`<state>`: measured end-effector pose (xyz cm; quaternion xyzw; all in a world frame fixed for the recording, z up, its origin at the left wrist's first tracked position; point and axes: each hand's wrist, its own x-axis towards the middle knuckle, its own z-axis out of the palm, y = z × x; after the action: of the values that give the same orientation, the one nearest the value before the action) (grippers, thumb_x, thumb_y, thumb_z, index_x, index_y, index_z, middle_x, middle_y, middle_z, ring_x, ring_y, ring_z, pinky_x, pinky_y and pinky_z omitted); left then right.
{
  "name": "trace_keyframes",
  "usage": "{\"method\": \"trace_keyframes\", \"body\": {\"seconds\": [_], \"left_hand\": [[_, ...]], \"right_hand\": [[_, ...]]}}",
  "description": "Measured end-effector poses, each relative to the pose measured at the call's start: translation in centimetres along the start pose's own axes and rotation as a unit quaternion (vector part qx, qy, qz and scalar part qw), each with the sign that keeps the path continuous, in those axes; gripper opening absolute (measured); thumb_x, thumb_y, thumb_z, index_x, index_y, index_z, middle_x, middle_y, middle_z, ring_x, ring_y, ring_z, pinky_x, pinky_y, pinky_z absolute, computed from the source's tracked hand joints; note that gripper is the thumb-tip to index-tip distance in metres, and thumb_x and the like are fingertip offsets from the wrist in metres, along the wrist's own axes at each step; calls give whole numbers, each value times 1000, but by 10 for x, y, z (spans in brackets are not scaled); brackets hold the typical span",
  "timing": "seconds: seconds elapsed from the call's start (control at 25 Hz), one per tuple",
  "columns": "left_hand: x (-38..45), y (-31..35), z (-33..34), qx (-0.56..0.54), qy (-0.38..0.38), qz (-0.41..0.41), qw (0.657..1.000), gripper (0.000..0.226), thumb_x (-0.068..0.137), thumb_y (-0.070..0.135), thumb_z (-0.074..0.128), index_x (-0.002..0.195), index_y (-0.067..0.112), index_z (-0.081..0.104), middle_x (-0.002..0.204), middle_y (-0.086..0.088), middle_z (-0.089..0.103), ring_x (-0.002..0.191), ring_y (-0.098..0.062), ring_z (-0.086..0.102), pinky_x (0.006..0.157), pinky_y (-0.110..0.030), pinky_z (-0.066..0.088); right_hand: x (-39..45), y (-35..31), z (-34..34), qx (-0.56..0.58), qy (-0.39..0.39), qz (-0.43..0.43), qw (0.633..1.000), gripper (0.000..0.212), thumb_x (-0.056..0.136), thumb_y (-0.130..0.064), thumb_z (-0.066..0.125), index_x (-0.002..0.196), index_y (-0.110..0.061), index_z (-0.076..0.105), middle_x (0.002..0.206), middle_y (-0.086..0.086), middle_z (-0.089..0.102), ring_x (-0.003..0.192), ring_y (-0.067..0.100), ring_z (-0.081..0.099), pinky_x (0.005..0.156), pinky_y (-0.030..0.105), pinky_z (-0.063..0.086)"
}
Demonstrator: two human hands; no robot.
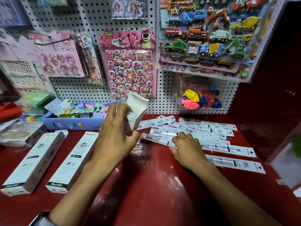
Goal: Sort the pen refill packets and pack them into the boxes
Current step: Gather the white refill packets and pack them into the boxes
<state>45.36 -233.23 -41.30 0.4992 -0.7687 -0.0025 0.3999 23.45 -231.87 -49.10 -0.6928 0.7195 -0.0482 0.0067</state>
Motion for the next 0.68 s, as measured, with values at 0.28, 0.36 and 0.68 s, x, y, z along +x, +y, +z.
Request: {"method": "trace_keyframes", "body": {"seconds": [0.28,0.36,0.68], "left_hand": [[-6,-3,0,-8,-2,16,1000,59,71,16,72,123,24,46,117,0,52,101,-27,58,72,-41,51],[-6,-3,0,-11,1,12,1000,59,71,15,72,123,24,46,117,0,53,100,-27,58,72,-41,51],[-9,-2,11,106,-31,50,993,73,62,1,71,125,26,41,116,0,51,98,-28,56,72,-36,40]], "right_hand": [[-6,1,-41,171,138,51,974,17,101,-25,44,100,-18,59,89,9,69,82,33,65,69,38,48],[-11,12,-64,398,134,79,904,15,99,-19,51,90,-16,63,75,9,71,61,28,66,56,35,51],[-60,36,-135,594,138,-74,789,29,85,14,61,88,-13,72,54,4,60,42,16,53,40,27,45]]}}
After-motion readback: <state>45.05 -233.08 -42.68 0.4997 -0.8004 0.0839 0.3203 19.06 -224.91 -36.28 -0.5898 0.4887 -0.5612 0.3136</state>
